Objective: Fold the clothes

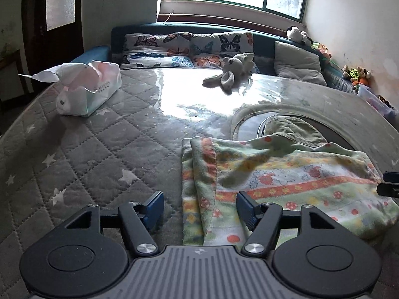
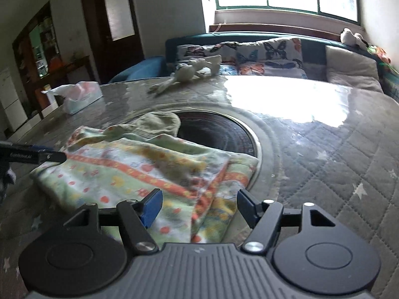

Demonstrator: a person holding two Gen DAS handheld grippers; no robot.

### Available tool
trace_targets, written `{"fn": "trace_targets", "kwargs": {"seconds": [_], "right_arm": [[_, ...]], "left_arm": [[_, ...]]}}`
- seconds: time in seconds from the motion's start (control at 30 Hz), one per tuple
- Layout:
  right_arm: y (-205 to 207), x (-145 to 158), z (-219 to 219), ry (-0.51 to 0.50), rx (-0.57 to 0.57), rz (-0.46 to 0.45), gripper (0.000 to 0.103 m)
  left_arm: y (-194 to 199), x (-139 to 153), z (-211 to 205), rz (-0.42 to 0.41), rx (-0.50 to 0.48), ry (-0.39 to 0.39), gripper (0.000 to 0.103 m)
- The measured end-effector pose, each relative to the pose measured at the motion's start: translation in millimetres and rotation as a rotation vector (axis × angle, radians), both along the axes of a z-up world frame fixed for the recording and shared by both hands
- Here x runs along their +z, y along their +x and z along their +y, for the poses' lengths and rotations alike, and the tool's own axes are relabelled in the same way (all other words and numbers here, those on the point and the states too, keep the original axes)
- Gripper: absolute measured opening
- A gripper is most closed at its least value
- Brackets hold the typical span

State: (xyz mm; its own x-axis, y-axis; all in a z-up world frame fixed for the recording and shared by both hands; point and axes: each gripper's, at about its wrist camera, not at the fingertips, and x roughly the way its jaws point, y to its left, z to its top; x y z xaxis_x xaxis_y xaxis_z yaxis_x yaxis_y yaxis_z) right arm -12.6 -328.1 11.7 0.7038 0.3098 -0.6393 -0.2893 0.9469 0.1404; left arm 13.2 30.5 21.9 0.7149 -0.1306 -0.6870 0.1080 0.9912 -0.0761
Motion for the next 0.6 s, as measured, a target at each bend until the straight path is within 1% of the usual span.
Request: {"fn": "trace_targets", "kwargs": {"seconds": [0.1, 0.13, 0.17, 0.2, 0.23, 0.27, 0.3, 0.33, 0.37, 0.4, 0.43, 0.47, 0.5, 0.6], "right_arm": [[6.0, -4.4, -1.4, 0.011, -0.02, 0.014, 0.067], [8.3, -6.2, -1.9, 0.015, -0.026, 0.02, 0.066], [9.9, -7.7, -1.8, 0.018, -0.031, 0.021, 0.066], [10.2, -8.1, -1.0, 0.02, -0.032, 0.019, 0.064], [9.9, -7.9, -0.1, 0.02, -0.03, 0.016, 0.059], [9.6, -7.6, 0.8, 0.021, -0.028, 0.014, 0.048], [9.3, -7.4, 1.6, 0.021, -0.027, 0.012, 0.043], [9.1, -7.2, 2.5, 0.021, -0.025, 0.009, 0.041], [8.8, -7.0, 3.4, 0.022, -0.023, 0.007, 0.035], [8.5, -6.7, 4.3, 0.022, -0.022, 0.005, 0.029], [8.2, -6.5, 5.2, 0.022, -0.02, 0.002, 0.027], [8.0, -6.3, 6.1, 0.023, -0.018, 0.0, 0.02], [7.7, -6.1, 6.9, 0.023, -0.017, -0.002, 0.014], [5.2, -2.3, 6.2, 0.031, -0.014, -0.018, 0.011]], "left_arm": [[2.6, -0.1, -1.3, 0.004, -0.004, 0.002, 0.066], [3.3, -0.1, -1.5, 0.003, -0.005, 0.002, 0.063], [4.1, 0.1, -1.8, 0.003, -0.008, 0.002, 0.058], [4.9, 0.2, -2.0, 0.002, -0.013, 0.002, 0.055], [5.6, 0.7, -2.5, 0.003, -0.019, -0.004, 0.045], [6.4, 1.2, -3.0, 0.005, -0.026, -0.012, 0.039], [7.4, 1.7, -3.7, 0.009, -0.029, -0.018, 0.037], [8.0, 1.9, -4.3, 0.01, -0.03, -0.023, 0.03], [8.5, 2.1, -4.9, 0.01, -0.033, -0.028, 0.024], [8.2, 2.4, -5.3, 0.008, -0.031, -0.029, 0.021], [7.7, 2.8, -5.7, 0.005, -0.028, -0.03, 0.016], [6.7, 3.6, -5.4, 0.002, -0.026, -0.032, 0.012], [5.6, 4.6, -4.8, -0.003, -0.024, -0.035, 0.01], [1.3, 8.8, -2.7, -0.018, -0.014, -0.05, 0.008]]}}
